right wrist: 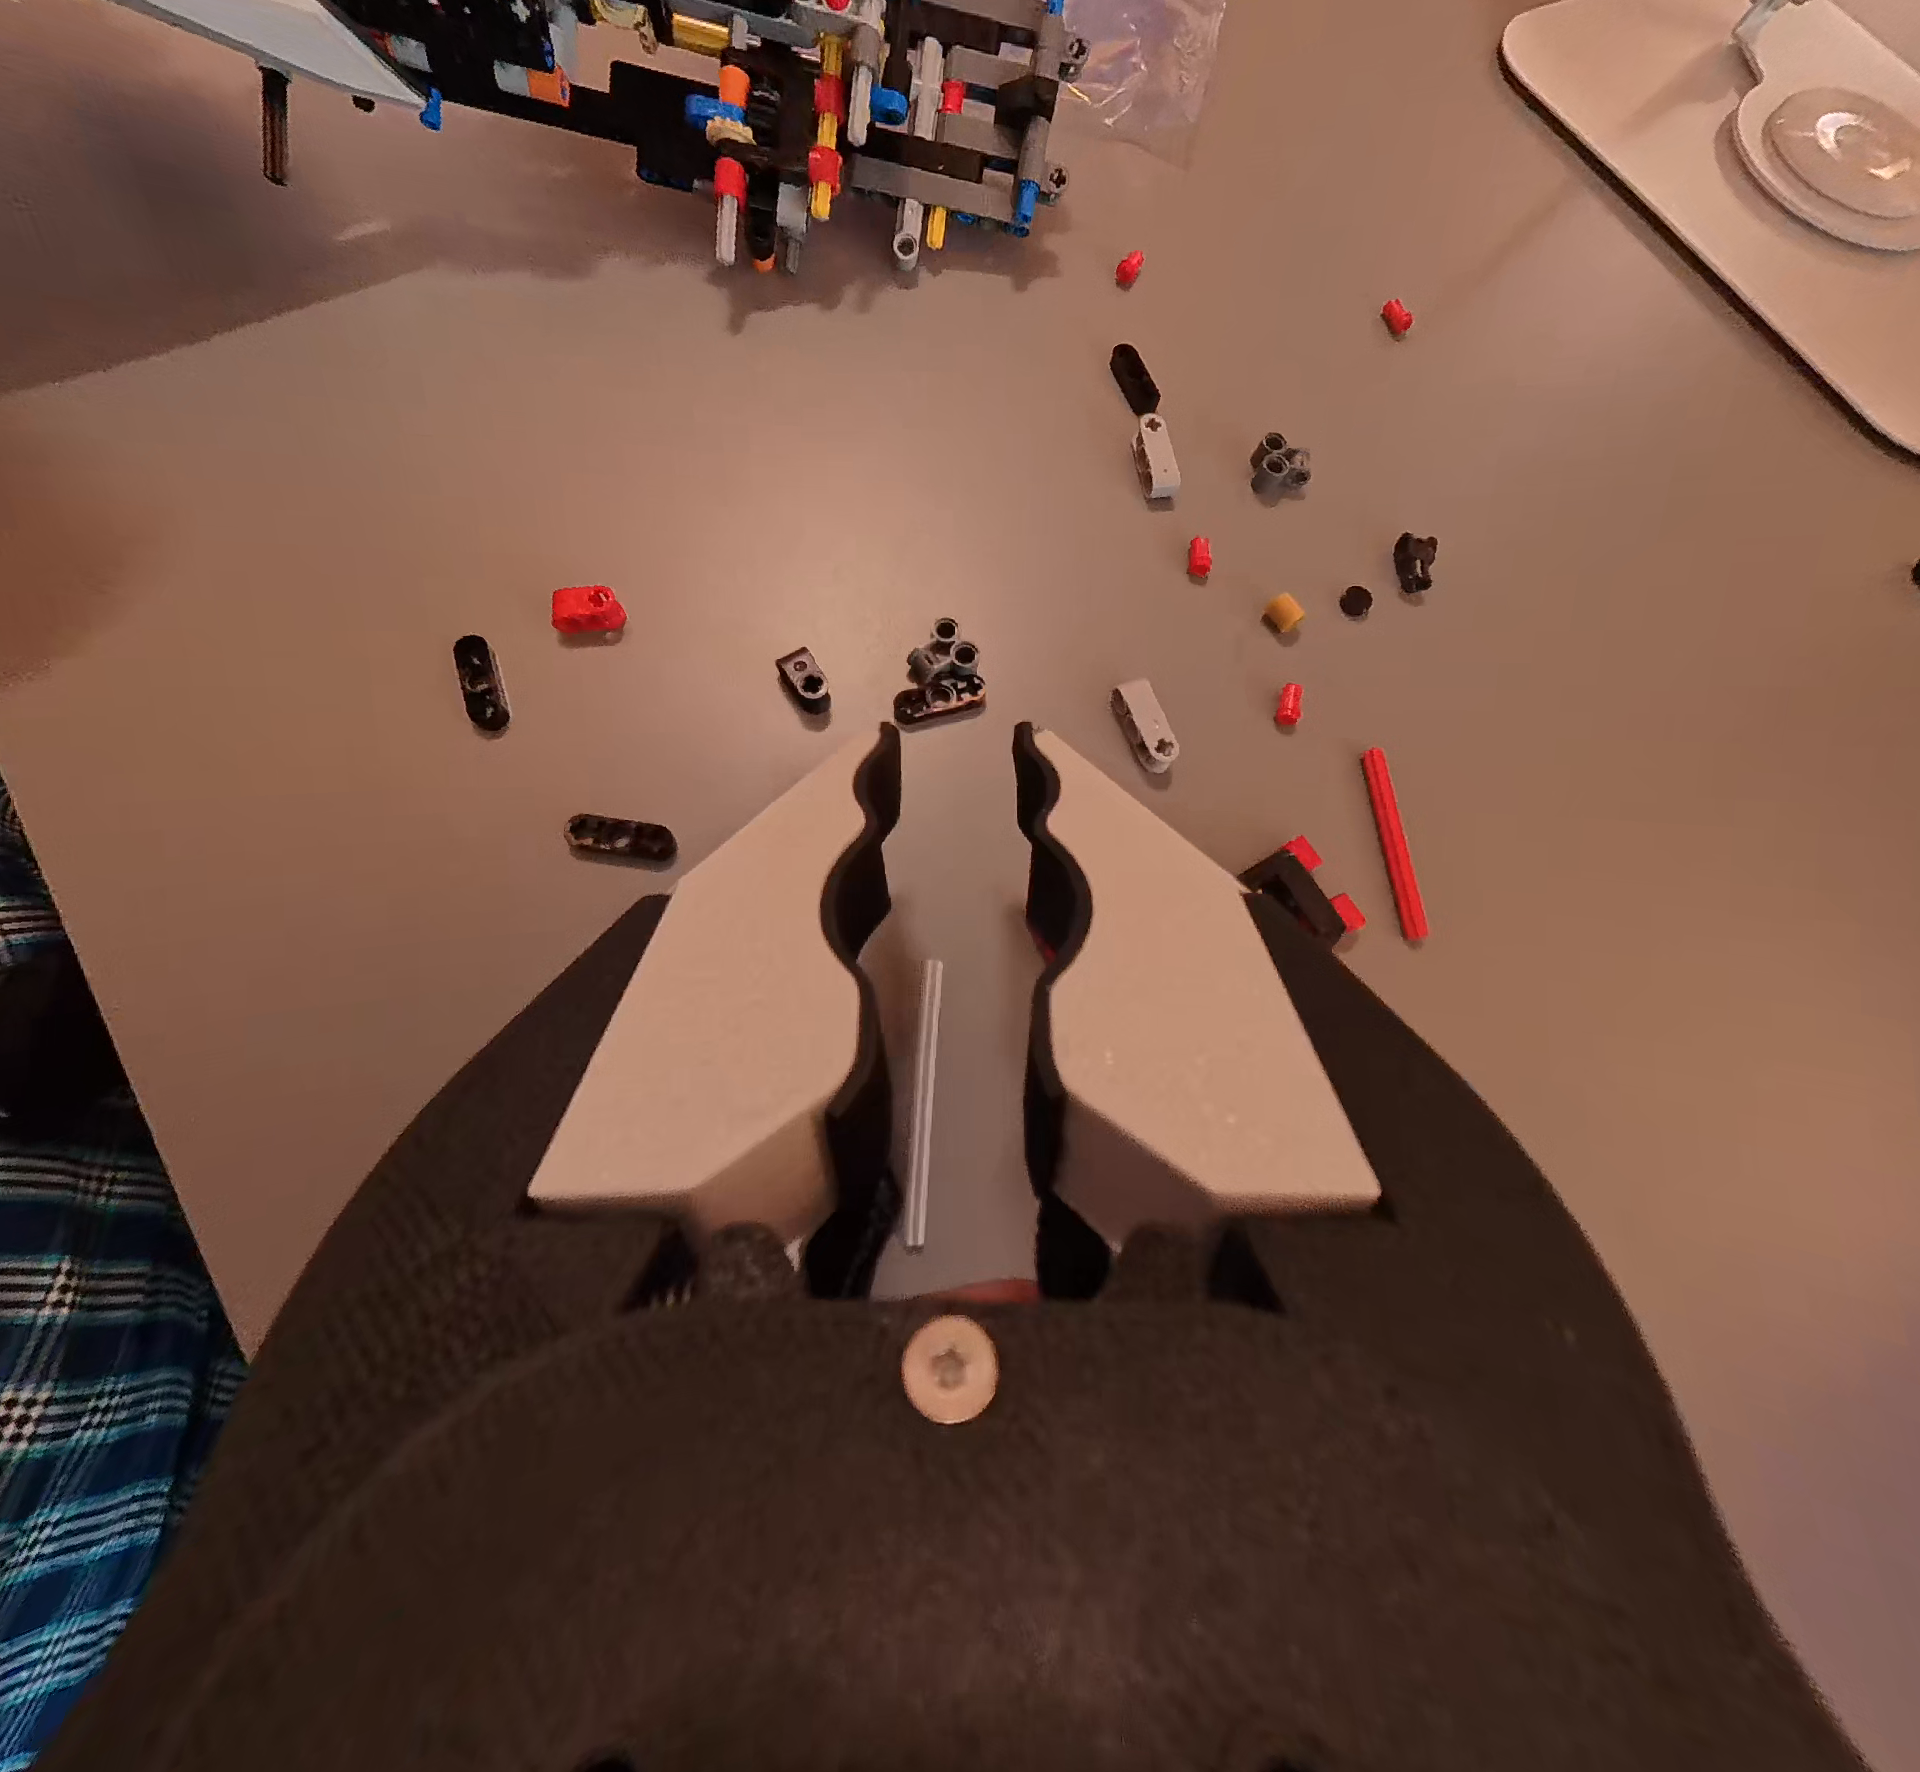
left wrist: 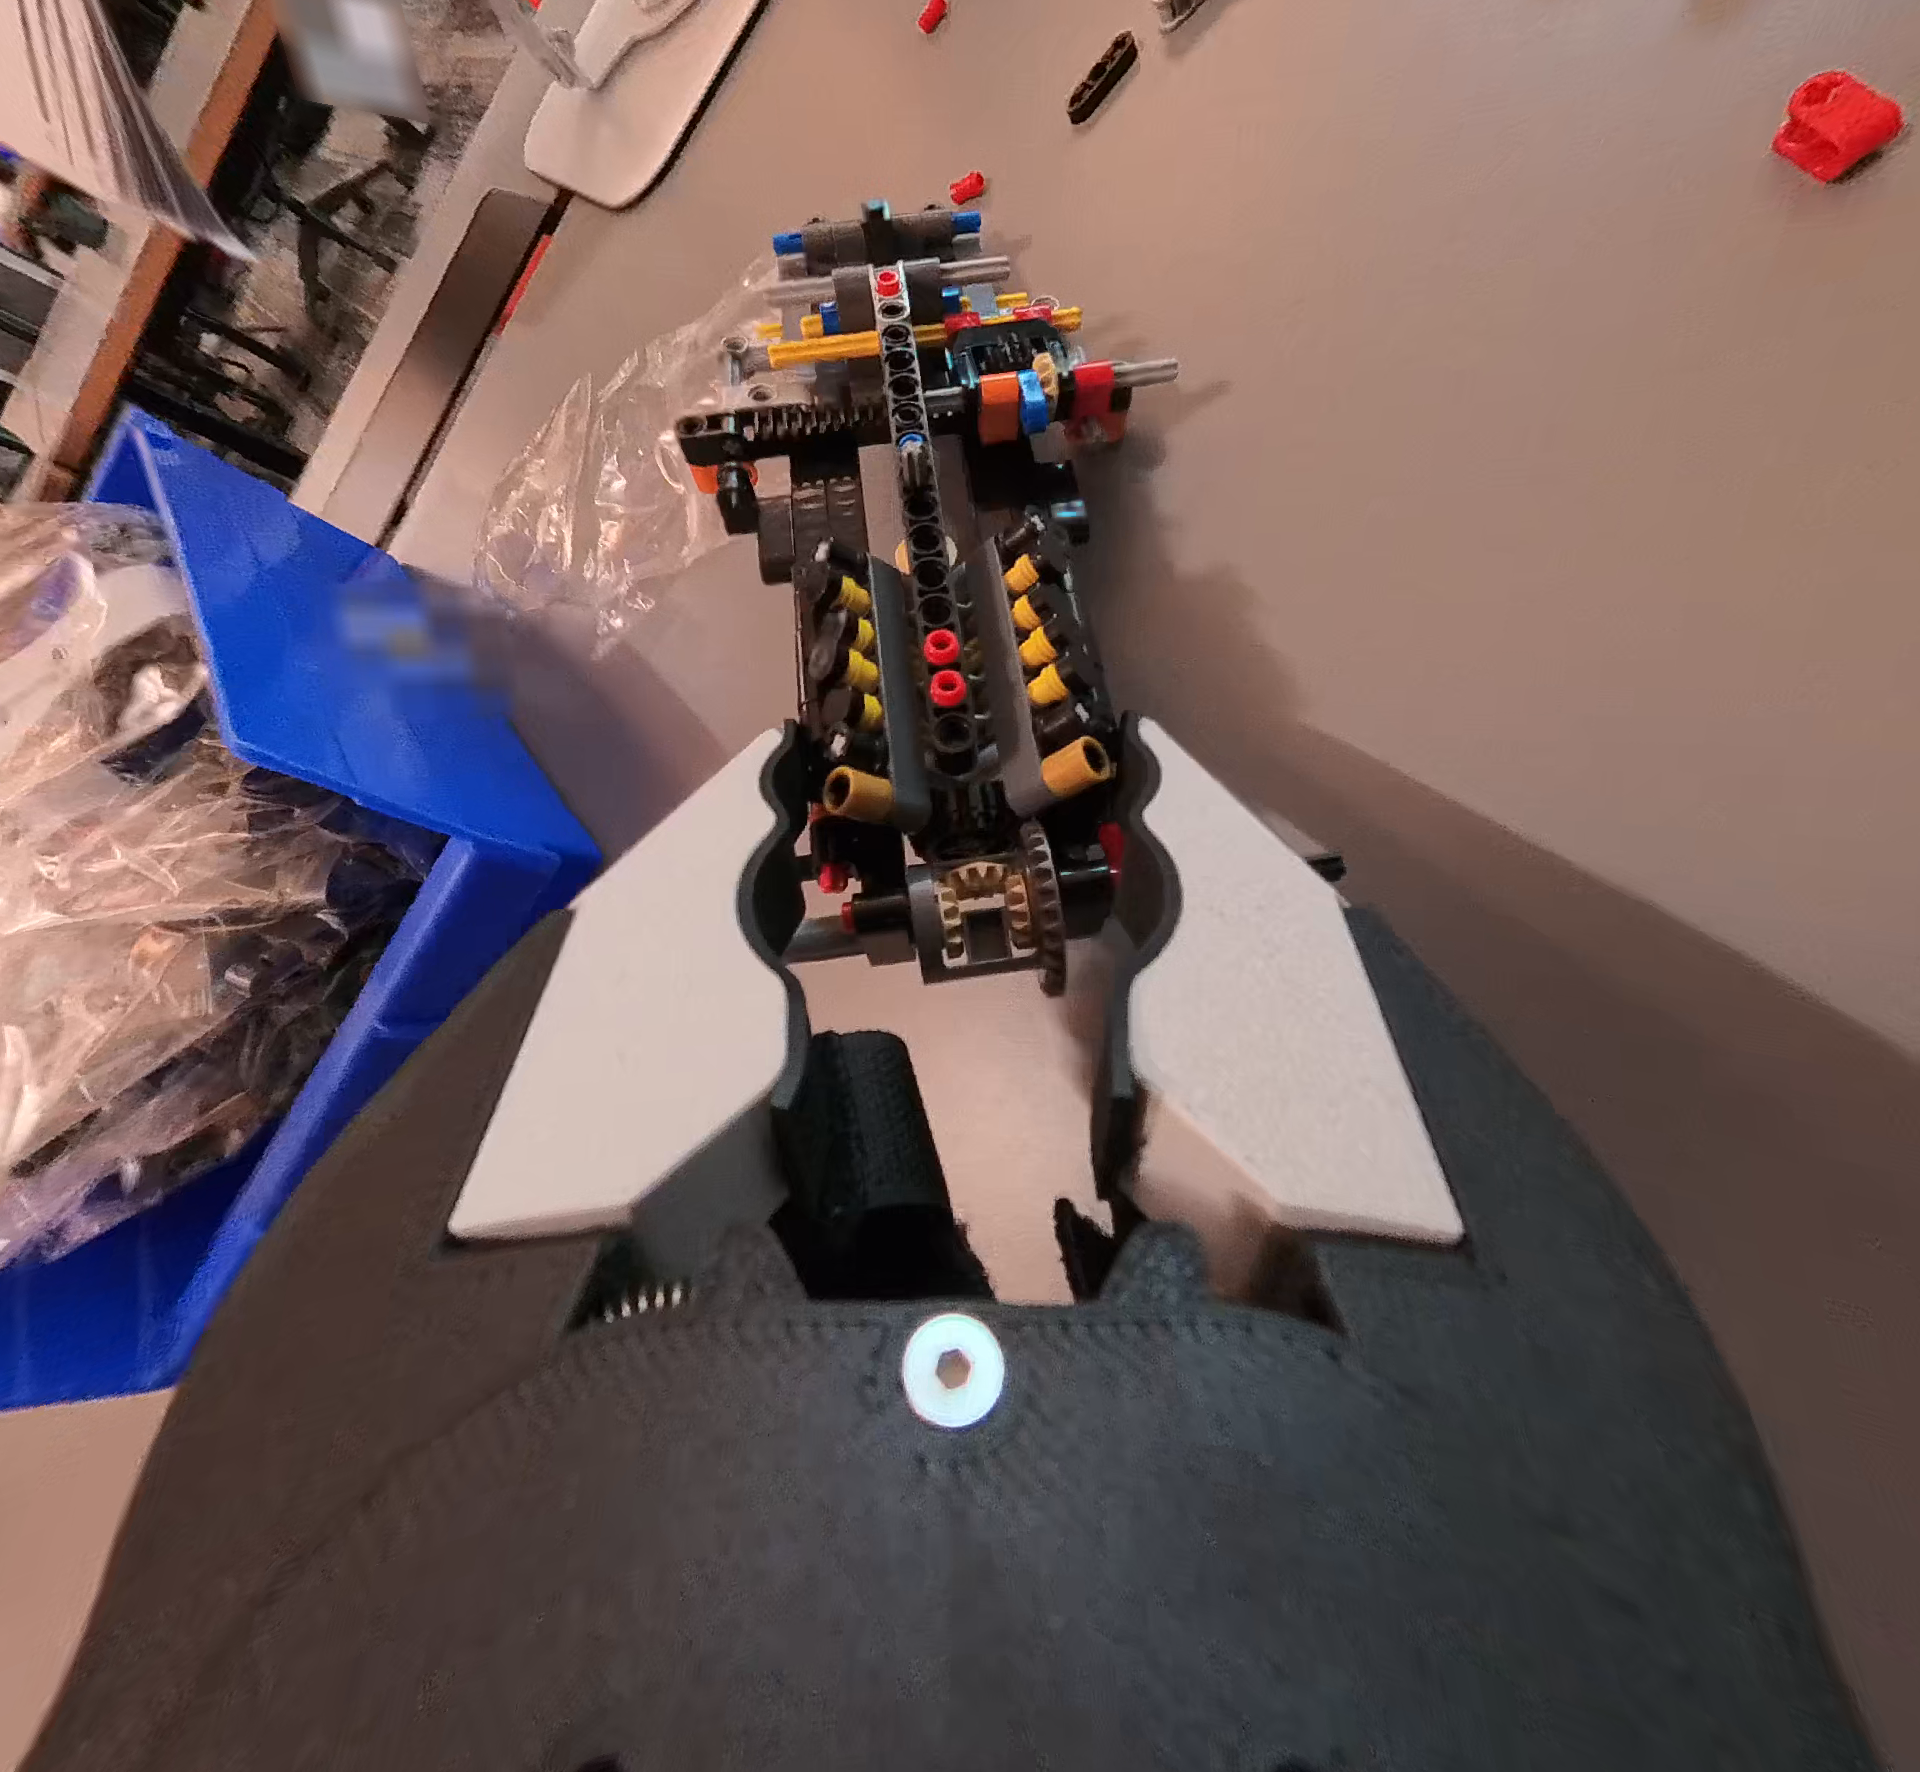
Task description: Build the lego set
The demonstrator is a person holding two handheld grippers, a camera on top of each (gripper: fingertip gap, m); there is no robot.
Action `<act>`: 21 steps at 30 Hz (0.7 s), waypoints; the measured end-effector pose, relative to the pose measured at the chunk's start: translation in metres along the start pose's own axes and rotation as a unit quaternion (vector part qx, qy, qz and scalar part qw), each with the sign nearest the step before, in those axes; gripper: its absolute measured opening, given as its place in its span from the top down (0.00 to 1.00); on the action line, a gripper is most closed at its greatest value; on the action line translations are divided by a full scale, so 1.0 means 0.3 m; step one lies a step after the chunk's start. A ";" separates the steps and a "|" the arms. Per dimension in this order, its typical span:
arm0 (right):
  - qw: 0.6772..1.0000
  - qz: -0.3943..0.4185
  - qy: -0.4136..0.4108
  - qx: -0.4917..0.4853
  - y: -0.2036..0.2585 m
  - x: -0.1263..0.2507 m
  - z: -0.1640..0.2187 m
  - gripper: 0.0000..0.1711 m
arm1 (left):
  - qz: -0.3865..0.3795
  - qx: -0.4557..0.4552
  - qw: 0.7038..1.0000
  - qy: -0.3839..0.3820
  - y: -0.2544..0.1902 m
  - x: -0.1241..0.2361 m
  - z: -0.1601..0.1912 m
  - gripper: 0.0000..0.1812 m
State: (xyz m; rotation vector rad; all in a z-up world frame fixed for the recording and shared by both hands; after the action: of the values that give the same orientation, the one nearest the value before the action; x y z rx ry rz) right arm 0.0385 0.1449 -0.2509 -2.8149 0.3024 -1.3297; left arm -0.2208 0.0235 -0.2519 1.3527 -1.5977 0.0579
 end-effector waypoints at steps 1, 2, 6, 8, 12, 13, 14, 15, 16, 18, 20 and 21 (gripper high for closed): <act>1.000 -0.001 -0.001 0.002 0.003 0.001 -0.005 0.89 | -0.014 -0.018 1.000 0.001 -0.001 0.003 -0.004 0.68; 1.000 -0.003 -0.004 0.005 0.007 0.003 -0.013 0.89 | -0.031 -0.039 0.999 0.002 -0.004 0.007 -0.010 0.68; 0.999 -0.025 -0.036 0.025 0.031 0.019 -0.088 0.87 | -0.124 -0.159 0.980 0.001 -0.025 0.023 -0.044 0.68; 0.996 -0.037 -0.052 0.055 0.047 0.023 -0.148 0.85 | -0.161 -0.218 0.963 -0.010 -0.044 0.025 -0.062 0.68; 0.984 -0.052 -0.067 0.158 0.085 0.015 -0.290 0.81 | -0.212 -0.291 0.933 -0.023 -0.069 0.025 -0.081 0.68; 0.978 -0.053 -0.070 0.187 0.090 0.010 -0.326 0.80 | -0.219 -0.304 0.927 -0.027 -0.074 0.026 -0.086 0.68; 0.973 -0.054 -0.073 0.213 0.091 0.004 -0.361 0.80 | -0.223 -0.313 0.923 -0.034 -0.079 0.027 -0.090 0.68; 0.967 -0.054 -0.077 0.236 0.088 -0.002 -0.395 0.80 | -0.229 -0.324 0.917 -0.040 -0.083 0.027 -0.093 0.68; 0.962 -0.059 -0.081 0.256 0.087 -0.008 -0.426 0.80 | -0.237 -0.335 0.911 -0.044 -0.086 0.027 -0.095 0.68; 0.951 -0.077 -0.086 0.287 0.088 -0.023 -0.478 0.80 | -0.246 -0.344 0.905 -0.050 -0.092 0.025 -0.098 0.68; 0.939 -0.096 -0.081 0.319 0.094 -0.042 -0.514 0.81 | -0.249 -0.350 0.901 -0.058 -0.095 0.024 -0.100 0.68; 0.935 -0.105 -0.076 0.331 0.094 -0.056 -0.527 0.82 | -0.251 -0.354 0.899 -0.061 -0.095 0.023 -0.100 0.68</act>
State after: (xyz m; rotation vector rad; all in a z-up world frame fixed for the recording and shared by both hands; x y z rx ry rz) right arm -0.0977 0.1312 -0.1655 -2.3790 -0.3927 -0.9776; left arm -0.1791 0.0259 -0.2472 1.1370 -1.1362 -0.8574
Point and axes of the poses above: each gripper's, where its closed fingertips meet, x back along the fingers, z out of its underside, y = z × x across the jaws, the point moved 5 cm from there along x, back along the fingers, and after that the axes turned 12 degrees about y, right-handed, at the moved point
